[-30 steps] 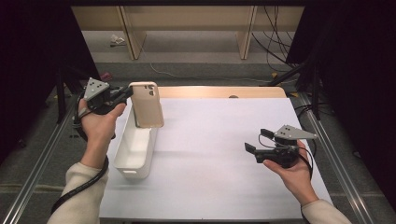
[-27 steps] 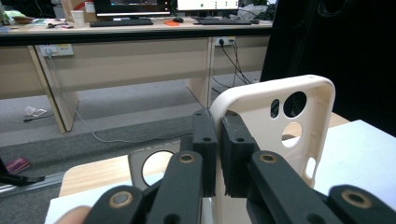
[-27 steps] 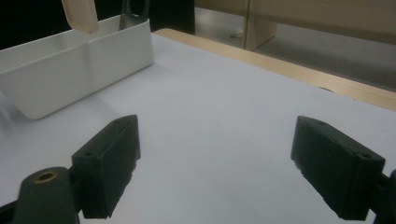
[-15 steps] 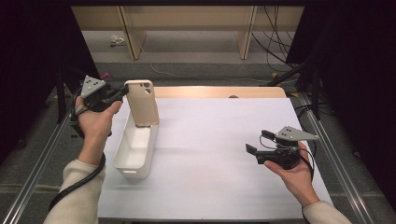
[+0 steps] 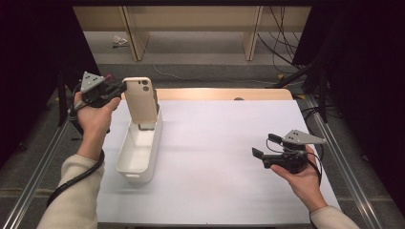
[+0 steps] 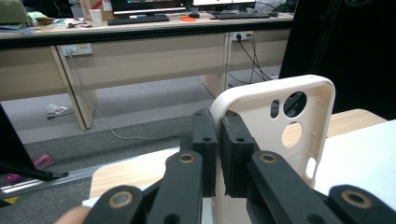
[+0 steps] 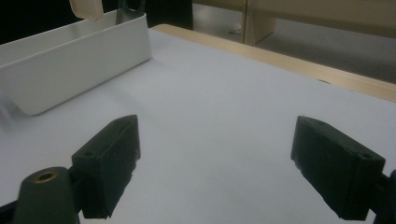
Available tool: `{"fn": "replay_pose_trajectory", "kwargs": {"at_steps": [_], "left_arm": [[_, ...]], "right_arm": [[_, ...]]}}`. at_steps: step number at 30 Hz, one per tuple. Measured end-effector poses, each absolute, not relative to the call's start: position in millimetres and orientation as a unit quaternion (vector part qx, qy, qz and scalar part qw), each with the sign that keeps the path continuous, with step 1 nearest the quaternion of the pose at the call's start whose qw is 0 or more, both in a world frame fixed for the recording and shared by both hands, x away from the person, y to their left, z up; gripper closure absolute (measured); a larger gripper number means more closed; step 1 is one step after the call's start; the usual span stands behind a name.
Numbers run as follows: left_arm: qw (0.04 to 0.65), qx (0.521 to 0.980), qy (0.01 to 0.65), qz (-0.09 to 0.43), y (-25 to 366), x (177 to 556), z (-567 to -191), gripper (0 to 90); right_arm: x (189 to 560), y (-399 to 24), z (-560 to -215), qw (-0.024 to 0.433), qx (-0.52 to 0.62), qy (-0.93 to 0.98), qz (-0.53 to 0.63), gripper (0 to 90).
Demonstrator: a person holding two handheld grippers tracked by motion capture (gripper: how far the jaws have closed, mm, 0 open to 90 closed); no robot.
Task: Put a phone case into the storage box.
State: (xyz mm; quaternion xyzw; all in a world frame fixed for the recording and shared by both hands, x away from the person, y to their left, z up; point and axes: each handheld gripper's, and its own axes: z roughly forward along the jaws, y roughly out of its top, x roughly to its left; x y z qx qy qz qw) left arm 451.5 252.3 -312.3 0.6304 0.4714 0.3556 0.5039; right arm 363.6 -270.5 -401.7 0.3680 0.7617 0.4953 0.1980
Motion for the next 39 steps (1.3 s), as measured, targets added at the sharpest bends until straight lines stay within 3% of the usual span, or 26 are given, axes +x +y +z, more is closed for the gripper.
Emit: {"fn": "replay_pose_trajectory", "kwargs": {"at_steps": [39], "left_arm": [[0.453, 0.645, 0.491, 0.371, 249.5, 484.5, -345.1, 85.1]], "right_arm": [[363.8, -271.0, -402.5, 0.195, 0.37, 0.761, 0.496, 16.6]]}}
